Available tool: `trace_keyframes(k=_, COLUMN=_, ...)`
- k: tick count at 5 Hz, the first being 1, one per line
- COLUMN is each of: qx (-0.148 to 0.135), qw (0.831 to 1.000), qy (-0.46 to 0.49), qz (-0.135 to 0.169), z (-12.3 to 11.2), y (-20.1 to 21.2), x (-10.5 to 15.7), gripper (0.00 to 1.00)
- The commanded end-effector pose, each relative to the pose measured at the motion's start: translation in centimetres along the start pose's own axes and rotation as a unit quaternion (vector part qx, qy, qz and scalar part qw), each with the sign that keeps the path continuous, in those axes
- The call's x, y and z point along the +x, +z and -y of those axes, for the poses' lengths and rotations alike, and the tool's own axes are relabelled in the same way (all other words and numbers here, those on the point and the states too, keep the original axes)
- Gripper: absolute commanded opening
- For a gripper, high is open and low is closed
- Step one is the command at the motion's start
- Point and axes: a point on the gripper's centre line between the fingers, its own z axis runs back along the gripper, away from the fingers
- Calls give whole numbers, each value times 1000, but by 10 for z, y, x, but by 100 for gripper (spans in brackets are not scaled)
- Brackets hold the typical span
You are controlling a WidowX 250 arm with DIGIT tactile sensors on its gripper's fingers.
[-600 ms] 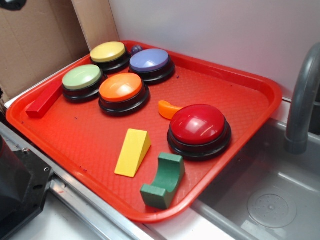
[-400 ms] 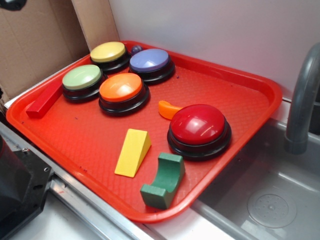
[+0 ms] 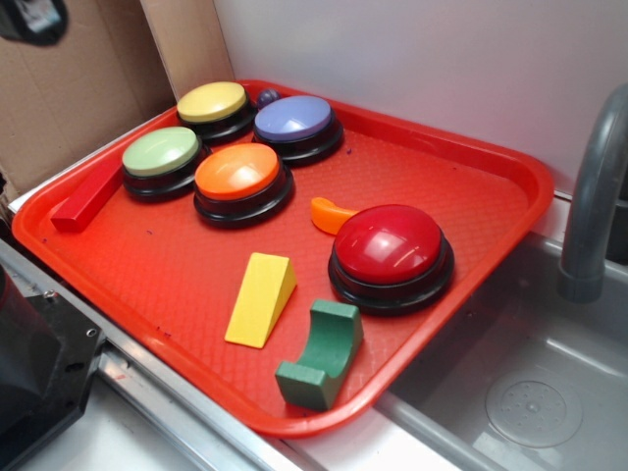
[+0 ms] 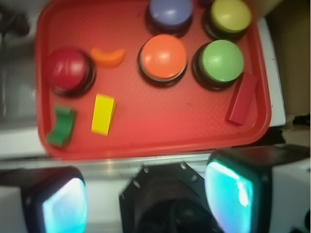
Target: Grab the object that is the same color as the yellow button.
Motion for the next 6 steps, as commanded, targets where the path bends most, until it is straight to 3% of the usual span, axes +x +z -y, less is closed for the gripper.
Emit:
trace_keyframes(k=1, qx=-17, qw=994, qy=101, qz=22, z=26, y=-64, x=11, gripper=100)
trace_keyframes(k=3, qx=-26, qw=988, qy=145, qz=41, z=45, y=-129, x=18, gripper=100)
trace_keyframes(k=6, qx=-8, qw=990, qy=140, qz=19, z=51, y=-199, x=21, gripper=100)
